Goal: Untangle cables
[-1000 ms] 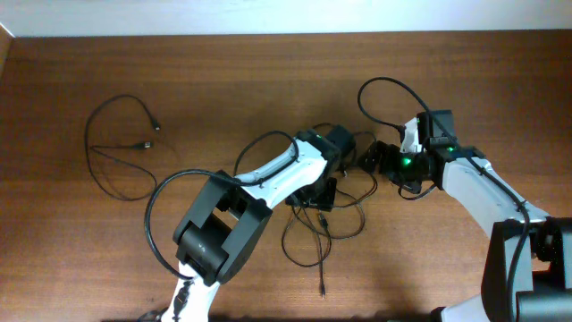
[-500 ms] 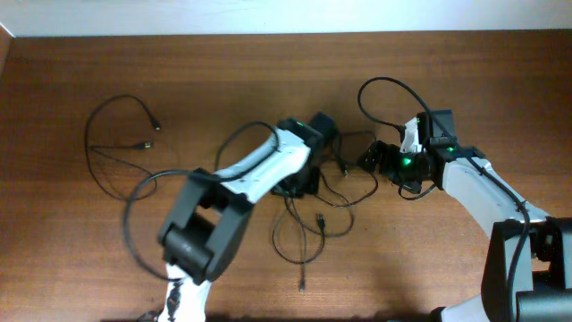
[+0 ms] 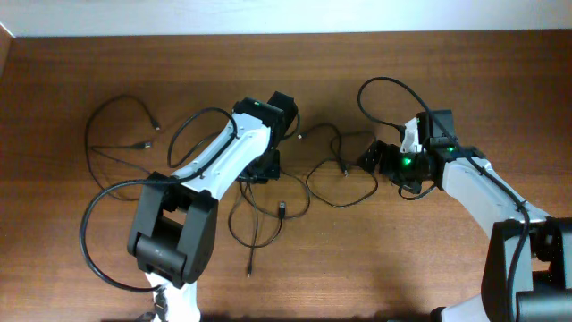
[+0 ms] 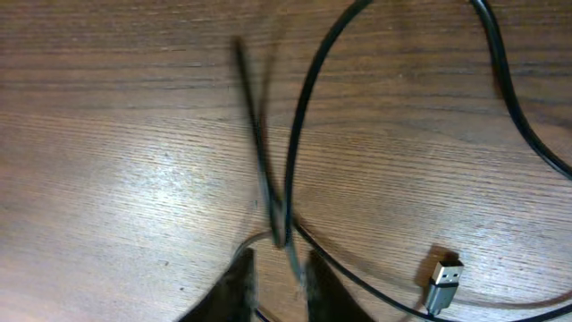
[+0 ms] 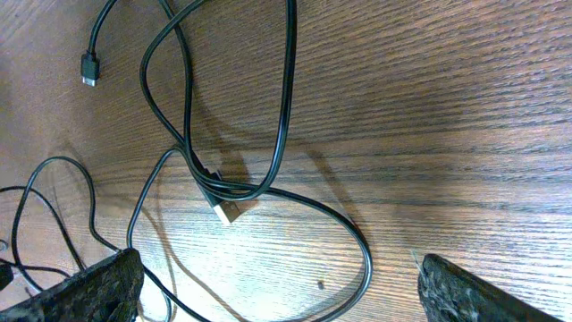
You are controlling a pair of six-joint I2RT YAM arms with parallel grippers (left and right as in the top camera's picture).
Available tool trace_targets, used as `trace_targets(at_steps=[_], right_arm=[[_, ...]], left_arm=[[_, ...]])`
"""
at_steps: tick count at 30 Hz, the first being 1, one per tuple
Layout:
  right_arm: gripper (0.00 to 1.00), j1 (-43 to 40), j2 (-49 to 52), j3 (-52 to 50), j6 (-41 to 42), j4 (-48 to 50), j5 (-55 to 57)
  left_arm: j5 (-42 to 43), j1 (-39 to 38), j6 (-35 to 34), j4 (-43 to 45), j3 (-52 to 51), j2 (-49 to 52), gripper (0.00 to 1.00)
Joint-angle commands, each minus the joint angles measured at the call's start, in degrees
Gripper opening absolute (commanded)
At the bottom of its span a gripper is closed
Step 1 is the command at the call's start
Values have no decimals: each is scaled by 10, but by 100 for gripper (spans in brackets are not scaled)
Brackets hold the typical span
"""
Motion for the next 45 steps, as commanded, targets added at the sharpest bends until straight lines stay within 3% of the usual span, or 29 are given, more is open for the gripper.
trace_targets(at_steps=[1,2,3,4,6,7,11,15,20,24,26,29,32,33,38,41,45], right_arm=[[98,-1,4,-2,-6,2,5],[98,-1,4,-2,-6,2,5],[99,-1,4,-2,-6,2,5],[98,-1,4,-2,-6,2,5],[98,-1,4,-2,-6,2,5],[98,-1,4,-2,-6,2,5],[98,-1,4,-2,-6,2,5],[98,-1,4,-2,-6,2,5],[98,-1,4,-2,-6,2,5],[98,-1,4,-2,-6,2,5],[98,-1,4,-2,-6,2,5],[98,-1,4,-2,-6,2,5],[98,-1,4,-2,-6,2,5],[98,-1,4,-2,-6,2,5],[98,-1,4,-2,-6,2,5],[98,-1,4,-2,-6,2,5],[98,-1,4,-2,-6,2,5]], left_arm=[[-8,0,3,-2,0,-5,31],[-8,0,3,-2,0,-5,36],[-9,0,3,-2,0,-5,57],[-9,0,3,1,0,-5,65],[-9,0,3,11,0,-5,70],[-9,0,3,18,0,-5,77],[-9,0,3,32,-5,-5,79],[-9,0,3,89,-52,-5,67],[-9,0,3,168,-133,-5,60],[-8,0,3,185,-167,-5,62],[-8,0,3,175,-172,-5,54],[-8,0,3,145,-172,-5,49],[-8,0,3,132,-172,-5,27],[-8,0,3,133,-172,-5,24],[-8,0,3,141,-172,-5,24],[-8,0,3,141,-172,-5,6],[-8,0,3,143,-172,-5,0]])
